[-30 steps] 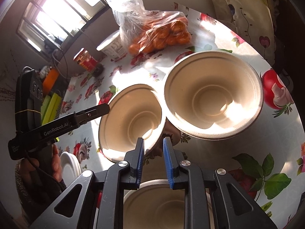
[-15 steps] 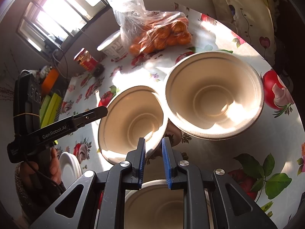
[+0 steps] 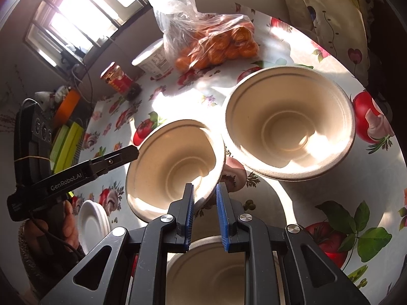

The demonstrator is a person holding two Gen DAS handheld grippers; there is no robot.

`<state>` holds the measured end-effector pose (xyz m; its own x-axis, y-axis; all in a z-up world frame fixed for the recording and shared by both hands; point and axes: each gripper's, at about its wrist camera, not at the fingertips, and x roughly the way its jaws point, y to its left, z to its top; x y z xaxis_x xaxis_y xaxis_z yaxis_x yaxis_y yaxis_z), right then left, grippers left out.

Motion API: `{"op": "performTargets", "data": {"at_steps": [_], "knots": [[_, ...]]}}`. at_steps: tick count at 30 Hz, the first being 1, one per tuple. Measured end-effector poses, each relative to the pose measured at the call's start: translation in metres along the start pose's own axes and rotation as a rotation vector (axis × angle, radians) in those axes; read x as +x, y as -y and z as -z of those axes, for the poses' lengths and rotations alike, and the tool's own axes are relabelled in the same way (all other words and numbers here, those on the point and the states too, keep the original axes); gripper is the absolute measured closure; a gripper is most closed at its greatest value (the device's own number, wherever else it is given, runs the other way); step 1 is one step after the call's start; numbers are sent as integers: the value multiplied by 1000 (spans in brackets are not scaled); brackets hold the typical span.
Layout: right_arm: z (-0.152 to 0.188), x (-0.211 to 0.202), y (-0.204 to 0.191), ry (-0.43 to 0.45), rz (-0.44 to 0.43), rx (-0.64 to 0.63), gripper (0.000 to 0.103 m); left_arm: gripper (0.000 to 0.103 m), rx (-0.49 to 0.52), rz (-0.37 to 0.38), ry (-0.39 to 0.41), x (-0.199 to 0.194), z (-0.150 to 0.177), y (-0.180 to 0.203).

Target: Organize plates and bowls

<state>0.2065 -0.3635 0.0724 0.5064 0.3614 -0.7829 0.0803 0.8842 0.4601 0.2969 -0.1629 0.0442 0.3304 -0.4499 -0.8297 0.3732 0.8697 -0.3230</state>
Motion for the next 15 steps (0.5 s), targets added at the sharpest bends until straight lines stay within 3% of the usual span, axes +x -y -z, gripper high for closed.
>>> {"op": "performTargets", "data": {"at_steps": [15], "knots": [[2,-10,-3,27,-1,-16,85,81,-5,0,14,-14,12,5]]}}
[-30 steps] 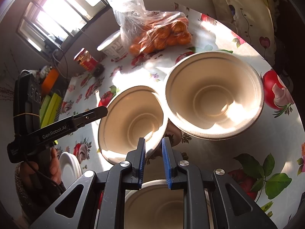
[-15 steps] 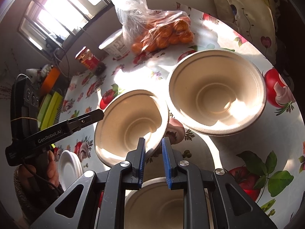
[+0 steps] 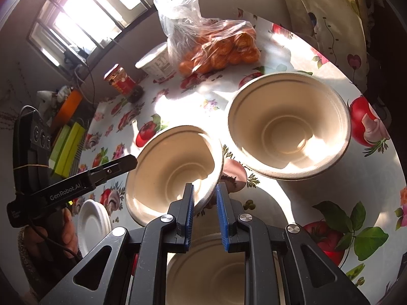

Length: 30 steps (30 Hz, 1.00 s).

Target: Organize plates and bowls

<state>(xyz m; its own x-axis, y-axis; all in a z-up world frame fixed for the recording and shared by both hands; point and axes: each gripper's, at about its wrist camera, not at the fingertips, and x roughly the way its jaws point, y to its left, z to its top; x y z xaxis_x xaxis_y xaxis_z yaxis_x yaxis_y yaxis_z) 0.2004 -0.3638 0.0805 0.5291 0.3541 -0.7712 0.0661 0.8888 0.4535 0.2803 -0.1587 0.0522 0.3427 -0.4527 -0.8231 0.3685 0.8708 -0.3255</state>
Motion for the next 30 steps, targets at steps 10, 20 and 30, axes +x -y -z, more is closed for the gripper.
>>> {"op": "performTargets", "data": {"at_steps": [10,20,30], "knots": [[3,-21,-7,46,-8,-23,85,81,18,9,46,-26,3,12],[12,-50,-7,99,1,-30,85,81,65,22,79,-45,12,35],[27,-81,0,150,21,-25,85,81,104,55,99,-58,26,60]]}}
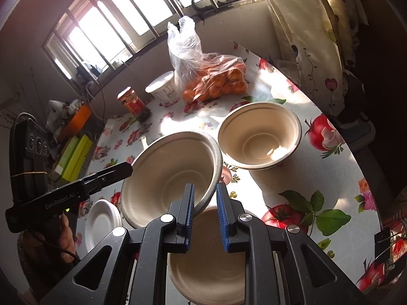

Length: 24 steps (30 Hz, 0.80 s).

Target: Organize plates and bowls

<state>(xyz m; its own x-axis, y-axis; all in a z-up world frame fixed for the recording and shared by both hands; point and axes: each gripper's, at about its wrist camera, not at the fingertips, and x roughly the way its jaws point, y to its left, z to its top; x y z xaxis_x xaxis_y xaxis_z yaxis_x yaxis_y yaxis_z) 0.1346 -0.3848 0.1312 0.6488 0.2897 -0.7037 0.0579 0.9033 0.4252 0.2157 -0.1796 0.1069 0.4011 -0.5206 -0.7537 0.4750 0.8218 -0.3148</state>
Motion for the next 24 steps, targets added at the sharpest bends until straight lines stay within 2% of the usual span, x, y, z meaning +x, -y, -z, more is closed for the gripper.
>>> {"op": "performTargets", "data": {"at_steps": [16,24], "knots": [[33,-36,16,38,31,32,85,81,33,45,-4,-9,33,30],[49,-41,24,37,44,51,85,81,47,40,-24,-5,51,39]]}}
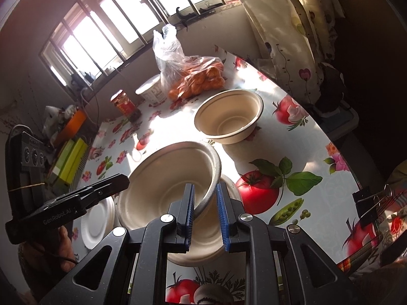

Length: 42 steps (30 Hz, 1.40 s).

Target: Organize plates and bowls

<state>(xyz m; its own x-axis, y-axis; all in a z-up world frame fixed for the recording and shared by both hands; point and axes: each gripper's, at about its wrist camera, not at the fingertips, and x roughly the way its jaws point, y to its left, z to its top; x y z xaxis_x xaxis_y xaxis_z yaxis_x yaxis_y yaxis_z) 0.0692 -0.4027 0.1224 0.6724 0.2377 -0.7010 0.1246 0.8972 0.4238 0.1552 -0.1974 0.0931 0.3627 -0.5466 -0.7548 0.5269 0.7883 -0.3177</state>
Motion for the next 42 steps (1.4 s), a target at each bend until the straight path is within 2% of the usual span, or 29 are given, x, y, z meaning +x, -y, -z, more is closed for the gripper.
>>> {"op": "performTargets", "data": {"at_steps": [12,35,38,42], "knots": [[17,-1,9,-11,15,12,84,81,0,-8,-37,12,22,5],[29,7,20,-41,15,31,84,81,8,-40,-66,24,41,8],[30,9,18,-50,-8,25,84,81,3,-2,-72,25,42,10],[32,13,14,-57,-11,7,84,81,35,2,-75,27,44,19]]}}
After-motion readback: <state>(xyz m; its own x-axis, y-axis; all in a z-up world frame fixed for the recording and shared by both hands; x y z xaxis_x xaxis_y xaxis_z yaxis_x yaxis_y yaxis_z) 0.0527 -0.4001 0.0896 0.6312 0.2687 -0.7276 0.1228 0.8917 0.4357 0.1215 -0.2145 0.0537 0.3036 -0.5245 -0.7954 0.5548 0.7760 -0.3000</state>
